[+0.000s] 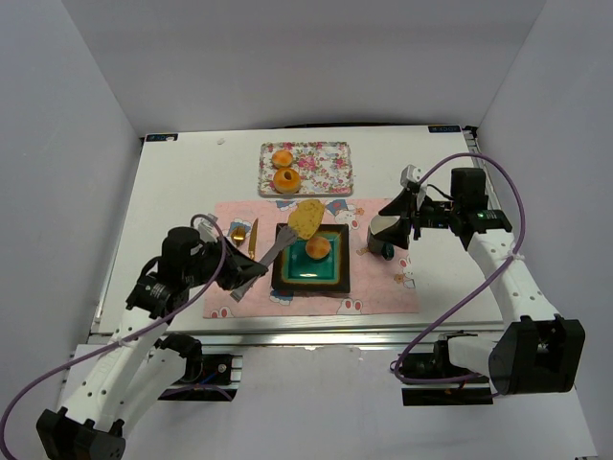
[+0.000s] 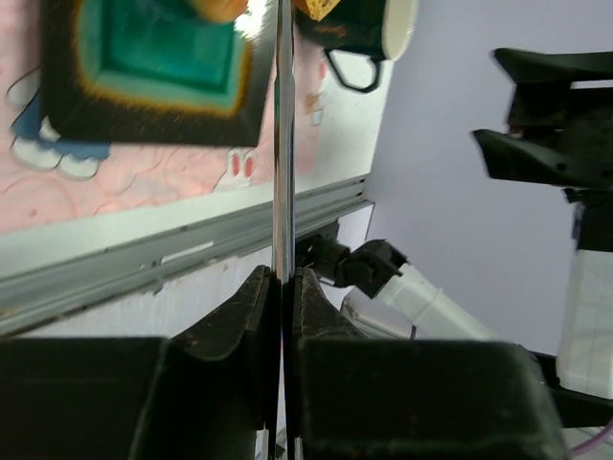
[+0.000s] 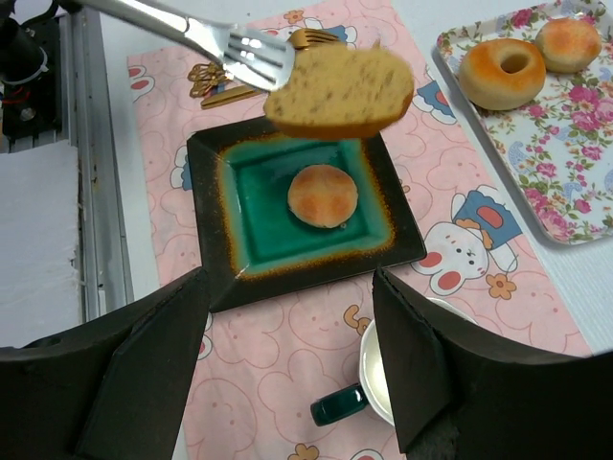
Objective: Place the bread
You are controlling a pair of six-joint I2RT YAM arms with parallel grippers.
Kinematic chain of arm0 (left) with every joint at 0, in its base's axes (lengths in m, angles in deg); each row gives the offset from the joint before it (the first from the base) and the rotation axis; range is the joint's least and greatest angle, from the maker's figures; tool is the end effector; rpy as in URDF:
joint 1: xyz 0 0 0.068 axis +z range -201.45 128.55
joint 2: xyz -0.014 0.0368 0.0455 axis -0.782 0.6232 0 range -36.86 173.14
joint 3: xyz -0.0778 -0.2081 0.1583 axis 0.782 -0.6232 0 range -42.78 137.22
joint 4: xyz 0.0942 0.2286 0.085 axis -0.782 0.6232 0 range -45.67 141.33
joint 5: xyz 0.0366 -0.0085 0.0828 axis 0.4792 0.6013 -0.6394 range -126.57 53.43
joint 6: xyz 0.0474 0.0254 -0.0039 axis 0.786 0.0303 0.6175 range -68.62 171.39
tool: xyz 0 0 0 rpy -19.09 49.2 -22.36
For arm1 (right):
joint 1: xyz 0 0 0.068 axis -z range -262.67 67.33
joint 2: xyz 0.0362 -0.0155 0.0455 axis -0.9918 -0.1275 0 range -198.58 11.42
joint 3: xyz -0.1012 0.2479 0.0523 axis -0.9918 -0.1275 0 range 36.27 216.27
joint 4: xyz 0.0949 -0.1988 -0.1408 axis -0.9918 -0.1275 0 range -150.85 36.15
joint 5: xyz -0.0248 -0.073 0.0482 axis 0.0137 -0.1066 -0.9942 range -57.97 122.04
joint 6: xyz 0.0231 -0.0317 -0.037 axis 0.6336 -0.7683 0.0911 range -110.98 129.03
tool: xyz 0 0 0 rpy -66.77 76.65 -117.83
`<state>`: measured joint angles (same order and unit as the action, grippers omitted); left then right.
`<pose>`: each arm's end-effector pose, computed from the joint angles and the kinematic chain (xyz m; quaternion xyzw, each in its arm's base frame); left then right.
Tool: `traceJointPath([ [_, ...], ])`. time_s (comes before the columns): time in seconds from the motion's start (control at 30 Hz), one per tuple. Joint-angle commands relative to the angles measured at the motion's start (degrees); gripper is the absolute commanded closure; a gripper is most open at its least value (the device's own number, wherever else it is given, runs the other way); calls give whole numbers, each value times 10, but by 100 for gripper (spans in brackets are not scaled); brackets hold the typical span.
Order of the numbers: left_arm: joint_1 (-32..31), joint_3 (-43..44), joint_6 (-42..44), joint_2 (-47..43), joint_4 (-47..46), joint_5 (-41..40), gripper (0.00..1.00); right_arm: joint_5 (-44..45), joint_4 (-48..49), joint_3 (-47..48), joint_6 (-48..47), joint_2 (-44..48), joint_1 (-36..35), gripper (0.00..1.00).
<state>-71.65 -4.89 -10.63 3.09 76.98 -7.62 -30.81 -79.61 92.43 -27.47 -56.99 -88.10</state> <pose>0.1358 -0.0685 0.2743 -0.1977 0.8426 -0.4622 0.1929 0.2421 0.0548 0.3100 -0.4877 0.6345 0.3512 0.4859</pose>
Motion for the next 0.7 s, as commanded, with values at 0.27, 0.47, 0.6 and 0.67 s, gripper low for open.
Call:
traceJointPath([
  [0.27, 1, -33, 1, 5, 45, 3, 100, -9, 2, 16, -2, 3, -14, 27],
  [0.47, 1, -30, 17, 24, 59, -2, 72, -7, 4, 11, -2, 6, -14, 27],
  [0.6, 1, -16, 37, 31, 87, -10, 57, -8, 9, 9, -1, 5, -14, 27],
  [0.67, 1, -9, 38, 31, 90, -14, 53, -9, 10, 8, 0, 5, -14, 27],
])
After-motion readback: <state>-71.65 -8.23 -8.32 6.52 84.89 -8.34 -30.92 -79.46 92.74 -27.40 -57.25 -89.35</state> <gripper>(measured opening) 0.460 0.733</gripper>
